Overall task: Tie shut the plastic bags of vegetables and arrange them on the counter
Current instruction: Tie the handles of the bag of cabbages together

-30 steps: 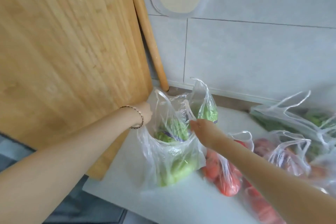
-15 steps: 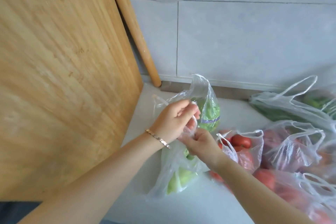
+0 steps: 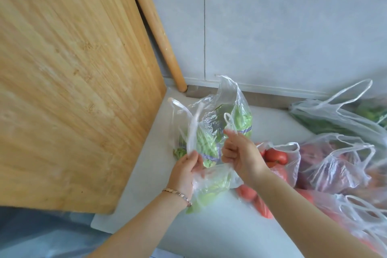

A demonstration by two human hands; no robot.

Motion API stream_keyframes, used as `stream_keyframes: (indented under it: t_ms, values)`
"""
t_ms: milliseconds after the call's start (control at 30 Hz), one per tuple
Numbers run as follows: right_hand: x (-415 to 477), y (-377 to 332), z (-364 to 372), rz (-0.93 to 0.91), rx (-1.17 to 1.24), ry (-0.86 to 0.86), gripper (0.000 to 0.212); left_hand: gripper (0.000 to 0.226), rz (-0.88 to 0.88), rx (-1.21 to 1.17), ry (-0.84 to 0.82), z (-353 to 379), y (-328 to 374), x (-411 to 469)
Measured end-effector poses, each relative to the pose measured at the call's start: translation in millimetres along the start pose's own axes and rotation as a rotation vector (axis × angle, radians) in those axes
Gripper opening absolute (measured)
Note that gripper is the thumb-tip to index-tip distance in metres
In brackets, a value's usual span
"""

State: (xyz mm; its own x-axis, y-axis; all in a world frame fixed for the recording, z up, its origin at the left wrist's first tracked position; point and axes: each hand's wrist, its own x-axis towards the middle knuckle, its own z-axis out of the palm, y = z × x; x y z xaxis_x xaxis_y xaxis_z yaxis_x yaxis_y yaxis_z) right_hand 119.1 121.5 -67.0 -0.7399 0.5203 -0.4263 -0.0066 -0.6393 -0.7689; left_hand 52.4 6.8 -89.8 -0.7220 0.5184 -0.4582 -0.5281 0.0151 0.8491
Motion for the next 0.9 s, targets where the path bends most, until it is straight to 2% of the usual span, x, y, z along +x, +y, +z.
stream_keyframes:
  t_ms: [100, 200, 233, 267, 300, 367, 400, 433, 467, 500, 533, 600, 667, 733, 833, 900]
  values:
    - [-1, 3, -4, 0.068, 0.282, 0.092, 0.022, 0.046, -0.058, -0.189, 0.068, 6, -3, -4]
    - [-1, 4, -8, 0.087, 0.470, 0.152, 0.027, 0.047, -0.099, -0.081, 0.063, 10, -3, -7]
    - [-2, 4, -11, 0.082, 0.461, 0.136, 0.025, 0.048, -0.102, -0.032, 0.058, 10, -3, -6]
    - [-4, 4, -15, 0.062, 0.361, 0.105, 0.023, 0.047, -0.095, -0.008, 0.061, 10, -3, -5]
    - [-8, 5, -21, 0.024, 0.151, 0.068, 0.023, 0.047, -0.091, -0.002, 0.072, 9, -3, -3]
    - [-22, 10, -30, -0.009, -0.413, -0.095, 0.047, 0.046, -0.090, -0.017, 0.090, 10, 1, 0]
    - [-27, 14, -32, 0.010, -0.616, -0.173, 0.059, 0.045, -0.087, -0.016, 0.097, 10, 1, 2]
    - [-30, 21, -34, 0.012, -0.752, -0.193, 0.056, 0.045, -0.086, -0.002, 0.103, 10, 2, 3]
    - [-30, 26, -34, -0.030, -0.805, -0.179, 0.040, 0.044, -0.088, 0.020, 0.106, 11, 2, 4]
    - [-30, 29, -29, -0.101, -0.794, -0.155, 0.017, 0.044, -0.096, 0.039, 0.111, 12, 2, 4]
    - [-28, 31, -24, -0.161, -0.723, -0.133, 0.010, 0.044, -0.105, 0.057, 0.119, 12, 2, 4]
    - [-21, 36, -18, -0.169, -0.423, -0.127, 0.030, 0.045, -0.131, 0.079, 0.158, 8, 0, 7]
    - [-16, 36, -14, -0.103, -0.004, -0.094, 0.032, 0.045, -0.176, 0.003, 0.172, 1, -2, 14]
    - [-13, 40, -14, -0.025, 0.156, -0.014, 0.036, 0.046, -0.213, -0.102, 0.155, -4, -3, 20]
    - [-7, 48, -14, 0.138, -0.095, 0.094, 0.042, 0.050, -0.142, -0.055, 0.088, -3, -4, 24]
    - [-6, 48, -11, 0.181, -0.393, 0.069, 0.039, 0.049, 0.049, 0.182, -0.005, -1, -2, 19]
